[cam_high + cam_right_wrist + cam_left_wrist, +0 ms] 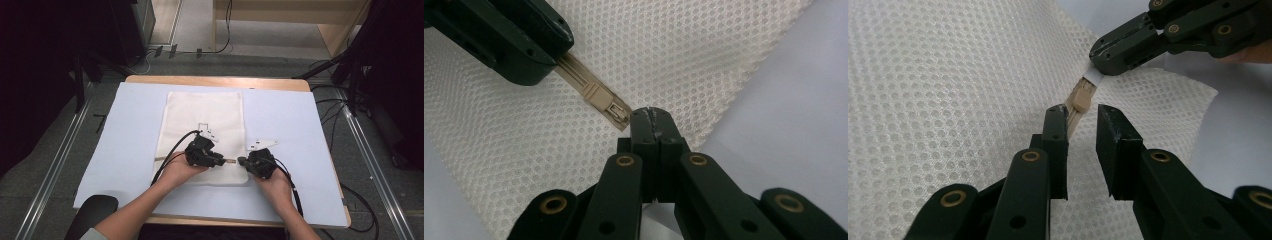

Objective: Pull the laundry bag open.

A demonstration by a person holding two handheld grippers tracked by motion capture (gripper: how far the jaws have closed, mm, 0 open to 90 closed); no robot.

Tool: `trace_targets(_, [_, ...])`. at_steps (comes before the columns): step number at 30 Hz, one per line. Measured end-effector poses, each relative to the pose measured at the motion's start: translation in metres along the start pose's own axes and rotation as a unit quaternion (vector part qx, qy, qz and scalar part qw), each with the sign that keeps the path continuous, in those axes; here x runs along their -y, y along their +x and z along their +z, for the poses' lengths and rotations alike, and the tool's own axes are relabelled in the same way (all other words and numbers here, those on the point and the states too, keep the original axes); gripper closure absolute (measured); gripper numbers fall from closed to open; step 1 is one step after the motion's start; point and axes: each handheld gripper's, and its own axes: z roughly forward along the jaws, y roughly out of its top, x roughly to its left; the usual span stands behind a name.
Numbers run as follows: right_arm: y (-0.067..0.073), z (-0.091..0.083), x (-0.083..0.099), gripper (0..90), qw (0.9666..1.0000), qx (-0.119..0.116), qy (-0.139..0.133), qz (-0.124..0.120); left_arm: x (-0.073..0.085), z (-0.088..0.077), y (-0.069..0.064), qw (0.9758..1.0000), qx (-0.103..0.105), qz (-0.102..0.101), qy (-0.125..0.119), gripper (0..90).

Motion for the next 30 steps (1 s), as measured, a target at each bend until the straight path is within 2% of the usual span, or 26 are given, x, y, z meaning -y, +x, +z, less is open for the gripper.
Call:
trace_targets(5, [0.001,0.000,0.000,90.0,1.0000,0.000,-0.001,-0.001,-0.001,0.008,0.003,0.9997,0.010,-0.021,0.005,76.2])
trace_targets(8, [0.002,0.000,0.000,90.0,1.0000,0.003,-0.001,-0.001,-0.003,0.012,0.002,0.9998,0.007,-0.017,0.008,76.3])
trace_targets(16, [0.003,0.000,0.001,90.0,0.9999,0.010,-0.003,-0.006,-0.010,0.021,0.000,0.9992,0.013,-0.037,0.009,76.6])
trace_targets(20, [0.003,0.000,0.001,90.0,0.9999,0.011,-0.004,-0.009,-0.014,0.024,-0.002,0.9992,0.012,-0.036,0.014,77.4])
trace_targets(23, [0.004,0.000,0.001,90.0,0.9999,0.010,-0.003,-0.009,-0.015,0.026,-0.002,0.9990,0.012,-0.038,0.017,81.9])
trace_targets(26, [0.004,0.000,0.001,90.0,0.9999,0.010,-0.003,-0.009,-0.015,0.028,0.000,0.9982,0.022,-0.053,0.014,84.0])
trace_targets(30, [0.004,0.000,0.001,90.0,0.9999,0.012,-0.003,-0.008,-0.016,0.028,-0.001,0.9983,0.022,-0.051,0.019,87.9])
